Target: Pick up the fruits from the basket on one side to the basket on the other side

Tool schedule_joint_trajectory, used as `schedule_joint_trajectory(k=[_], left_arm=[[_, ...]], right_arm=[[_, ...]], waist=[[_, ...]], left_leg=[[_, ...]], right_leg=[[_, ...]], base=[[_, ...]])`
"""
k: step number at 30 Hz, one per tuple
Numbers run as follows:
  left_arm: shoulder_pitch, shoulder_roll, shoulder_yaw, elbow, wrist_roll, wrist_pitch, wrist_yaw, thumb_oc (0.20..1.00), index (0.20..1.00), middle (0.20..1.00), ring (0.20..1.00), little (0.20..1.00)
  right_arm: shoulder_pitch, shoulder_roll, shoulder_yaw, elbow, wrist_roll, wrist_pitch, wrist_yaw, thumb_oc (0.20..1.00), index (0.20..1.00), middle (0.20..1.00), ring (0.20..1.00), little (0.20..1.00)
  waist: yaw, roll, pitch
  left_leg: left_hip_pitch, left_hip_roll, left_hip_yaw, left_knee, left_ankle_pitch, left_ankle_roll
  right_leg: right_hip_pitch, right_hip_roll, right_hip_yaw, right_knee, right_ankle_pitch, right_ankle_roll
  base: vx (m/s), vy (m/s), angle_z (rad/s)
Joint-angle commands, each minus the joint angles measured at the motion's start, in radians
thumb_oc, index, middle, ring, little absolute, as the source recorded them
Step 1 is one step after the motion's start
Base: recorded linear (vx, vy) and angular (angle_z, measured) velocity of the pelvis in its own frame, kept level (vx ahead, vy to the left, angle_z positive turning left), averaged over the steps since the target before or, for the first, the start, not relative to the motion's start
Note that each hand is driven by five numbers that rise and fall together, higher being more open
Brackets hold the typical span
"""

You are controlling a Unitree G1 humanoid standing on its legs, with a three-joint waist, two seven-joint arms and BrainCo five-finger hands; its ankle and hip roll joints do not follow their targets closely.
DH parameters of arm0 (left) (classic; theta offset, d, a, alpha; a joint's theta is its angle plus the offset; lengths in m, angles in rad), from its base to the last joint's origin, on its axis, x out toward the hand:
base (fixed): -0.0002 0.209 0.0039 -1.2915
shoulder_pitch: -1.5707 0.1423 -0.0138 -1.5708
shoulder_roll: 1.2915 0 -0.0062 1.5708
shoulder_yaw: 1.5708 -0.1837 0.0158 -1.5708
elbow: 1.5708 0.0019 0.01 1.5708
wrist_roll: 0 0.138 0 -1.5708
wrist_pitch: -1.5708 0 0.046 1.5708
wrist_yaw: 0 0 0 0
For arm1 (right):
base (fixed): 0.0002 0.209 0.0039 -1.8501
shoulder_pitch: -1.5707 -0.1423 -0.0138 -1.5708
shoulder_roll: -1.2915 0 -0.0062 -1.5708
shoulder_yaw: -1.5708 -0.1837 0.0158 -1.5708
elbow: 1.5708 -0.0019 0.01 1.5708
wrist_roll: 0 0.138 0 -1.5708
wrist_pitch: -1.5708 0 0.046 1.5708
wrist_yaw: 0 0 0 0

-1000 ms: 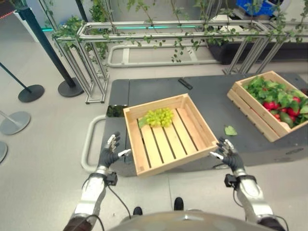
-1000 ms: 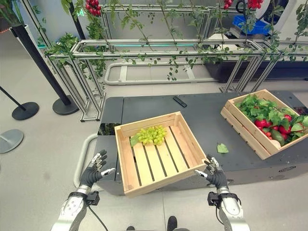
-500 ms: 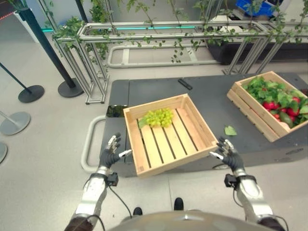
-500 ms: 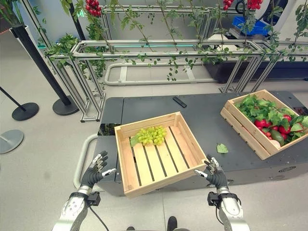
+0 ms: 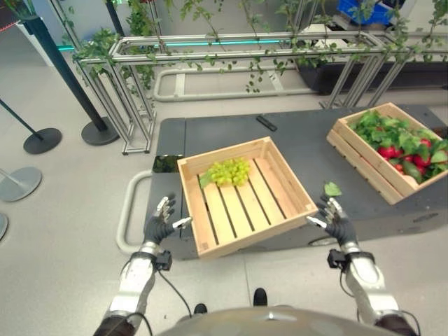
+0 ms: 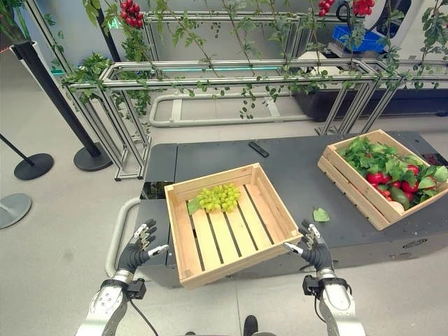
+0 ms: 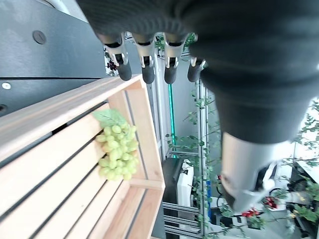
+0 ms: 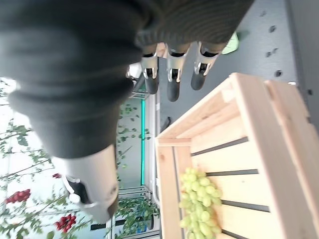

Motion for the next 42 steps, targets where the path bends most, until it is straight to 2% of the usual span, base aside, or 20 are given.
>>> schedule_joint_trajectory(k=[1,9,15,18,23,25,29,34,35,38,42], left_arm=[[-0.050,0.027,0.048,-0.060,-0.022,-0.063,0.010,1.000,1.000,1.000,1.000,1.000],[-0.085,0.030,0.056,-0.155,-0.045,-0.080,0.001,1.000,1.000,1.000,1.000,1.000],[-0.177,0.038,0.033,-0.141,-0.052,-0.088,0.034,1.000,1.000,1.000,1.000,1.000],[-0.250,0.050,0.014,-0.135,-0.041,-0.097,0.083,1.000,1.000,1.000,1.000,1.000],[-0.300,0.053,0.007,-0.134,-0.013,-0.099,0.126,1.000,1.000,1.000,1.000,1.000],[-0.337,0.056,0.002,-0.146,0.013,-0.100,0.154,1.000,1.000,1.000,1.000,1.000],[-0.378,0.064,-0.007,-0.152,0.049,-0.096,0.179,1.000,1.000,1.000,1.000,1.000],[-0.455,0.090,-0.025,-0.142,0.165,-0.070,0.250,1.000,1.000,1.000,1.000,1.000],[-0.502,0.109,-0.037,-0.139,0.226,-0.059,0.287,1.000,1.000,1.000,1.000,1.000],[-0.570,0.135,-0.057,-0.138,0.301,-0.044,0.314,1.000,1.000,1.000,1.000,1.000],[-0.657,0.160,-0.092,-0.103,0.328,-0.019,0.315,1.000,1.000,1.000,1.000,1.000]], right_arm=[[-0.077,-0.020,-0.050,-0.046,-0.008,-0.068,-0.016,1.000,1.000,1.000,1.000,1.000],[-0.108,-0.025,-0.056,-0.056,-0.003,-0.074,-0.017,1.000,1.000,1.000,1.000,1.000],[-0.201,-0.050,-0.023,-0.085,0.013,-0.075,-0.027,1.000,1.000,1.000,1.000,1.000],[-0.282,-0.070,0.012,-0.124,0.009,-0.076,-0.046,1.000,1.000,1.000,1.000,1.000],[-0.324,-0.081,0.026,-0.158,-0.021,-0.078,-0.069,1.000,1.000,1.000,1.000,1.000],[-0.349,-0.084,0.030,-0.186,-0.029,-0.083,-0.077,1.000,1.000,1.000,1.000,1.000],[-0.371,-0.089,0.032,-0.204,-0.033,-0.088,-0.085,1.000,1.000,1.000,1.000,1.000],[-0.423,-0.097,0.038,-0.225,-0.047,-0.097,-0.101,1.000,1.000,1.000,1.000,1.000],[-0.442,-0.102,0.042,-0.232,-0.050,-0.100,-0.106,1.000,1.000,1.000,1.000,1.000],[-0.462,-0.105,0.046,-0.262,-0.047,-0.107,-0.104,1.000,1.000,1.000,1.000,1.000],[-0.497,-0.108,0.063,-0.275,-0.040,-0.108,-0.103,1.000,1.000,1.000,1.000,1.000]], waist=[[0.002,-0.037,0.034],[0.001,-0.031,0.052],[-0.005,-0.024,0.099],[-0.007,-0.019,0.152],[-0.012,-0.013,0.189],[-0.019,-0.008,0.226],[-0.026,-0.003,0.256],[-0.034,0.004,0.297],[-0.040,0.006,0.310],[-0.051,0.006,0.333],[-0.067,0.007,0.362]], left_leg=[[-0.013,-0.044,0.013,0.051,-0.049,0.022],[-0.032,-0.044,0.009,0.049,-0.045,0.022],[-0.091,-0.046,0.013,0.069,-0.037,0.022],[-0.158,-0.046,0.020,0.103,-0.032,0.024],[-0.215,-0.045,0.024,0.126,-0.027,0.023],[-0.254,-0.043,0.027,0.145,-0.023,0.022],[-0.290,-0.038,0.029,0.163,-0.021,0.020],[-0.339,-0.032,0.045,0.179,-0.015,0.016],[-0.355,-0.030,0.052,0.187,-0.014,0.016],[-0.376,-0.030,0.056,0.197,-0.014,0.015],[-0.403,-0.028,0.062,0.212,-0.015,0.014]], right_leg=[[0.038,-0.027,0.027,0.104,-0.127,0.085],[0.017,-0.028,0.028,0.103,-0.122,0.085],[-0.052,-0.029,0.041,0.128,-0.113,0.084],[-0.131,-0.029,0.049,0.175,-0.109,0.081],[-0.200,-0.025,0.057,0.219,-0.112,0.077],[-0.248,-0.024,0.063,0.247,-0.115,0.072],[-0.295,-0.024,0.068,0.268,-0.116,0.069],[-0.365,-0.016,0.082,0.297,-0.109,0.066],[-0.390,-0.015,0.086,0.314,-0.109,0.066],[-0.417,-0.011,0.094,0.328,-0.109,0.064],[-0.452,-0.007,0.104,0.341,-0.106,0.063]], base=[[0.00,0.000,0.00],[-0.01,-0.003,0.00],[-0.10,0.005,-0.03],[-0.14,-0.003,-0.03],[-0.06,-0.011,-0.07],[-0.08,-0.022,-0.02],[-0.05,-0.011,-0.06],[-0.05,-0.010,-0.07],[-0.04,-0.001,-0.13],[-0.04,-0.007,-0.17],[-0.02,0.004,-0.04]])
